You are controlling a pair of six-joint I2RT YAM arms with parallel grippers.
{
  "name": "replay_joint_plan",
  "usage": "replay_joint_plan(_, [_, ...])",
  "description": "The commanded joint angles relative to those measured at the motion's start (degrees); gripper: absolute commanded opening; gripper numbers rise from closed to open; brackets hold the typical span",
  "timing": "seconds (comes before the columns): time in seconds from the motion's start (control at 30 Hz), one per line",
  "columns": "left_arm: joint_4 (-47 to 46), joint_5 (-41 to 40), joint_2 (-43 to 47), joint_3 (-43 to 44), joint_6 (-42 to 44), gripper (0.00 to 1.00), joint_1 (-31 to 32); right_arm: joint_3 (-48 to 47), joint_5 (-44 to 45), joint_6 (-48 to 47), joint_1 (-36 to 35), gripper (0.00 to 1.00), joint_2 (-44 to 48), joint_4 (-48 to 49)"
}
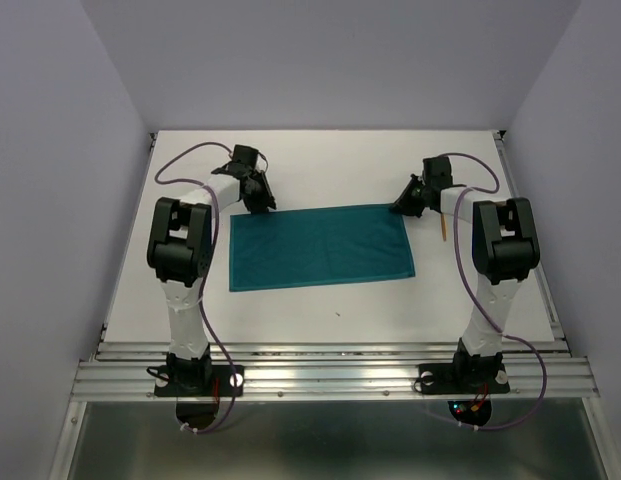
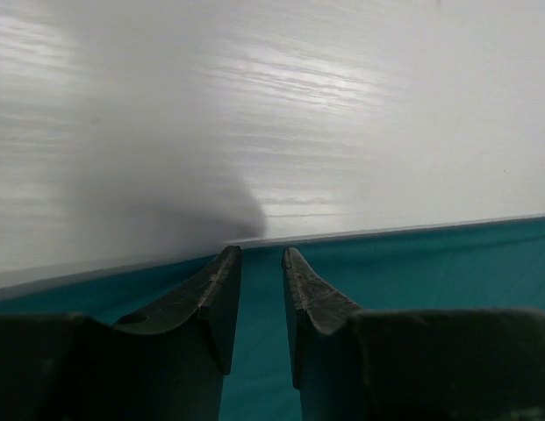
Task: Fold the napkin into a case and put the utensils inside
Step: Smooth out the rectangle-folded napkin at the center of the board.
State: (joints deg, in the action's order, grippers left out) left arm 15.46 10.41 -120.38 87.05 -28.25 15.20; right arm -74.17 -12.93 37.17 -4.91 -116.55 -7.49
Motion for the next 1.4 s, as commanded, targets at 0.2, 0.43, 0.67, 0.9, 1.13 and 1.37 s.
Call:
replay_joint_plan(0.2, [0.97,-4.35,9.72,-7.77,0.30,0.37,-6.41,1.57,-0.08,-2.71,0.60,0.07,0.80,-0.86])
replay_joint_plan(0.43, [2.46,-8.39,8.67,-8.30,-0.05,0.37,-8.34,2.54,0.36,-2.98,0.60,0.07,1.41,-0.86])
replay_joint_plan(0.67, [2.56,-12.00,7.62,-9.17,-0.31,0.37,-8.96,3.07,0.27,-2.89,0.60,0.07,1.68,-0.51])
replay_joint_plan(0.9, [2.11,-11.91,6.47,-8.30,-0.67,0.37,-9.05,3.33,-1.39,-2.54,0.60,0.08,3.43,-0.69])
replay_joint_plan(1.13, [2.99,-13.23,12.88,-7.86,1.35,0.37,-7.74,4.73,2.28,-4.91,0.60,0.39,11.78,-1.12])
replay_joint_plan(1.37, [5.28,-12.96,17.89,-8.65,4.08,0.39,-2.55,6.84,7.39,-10.62,0.60,0.53,15.48,-10.26])
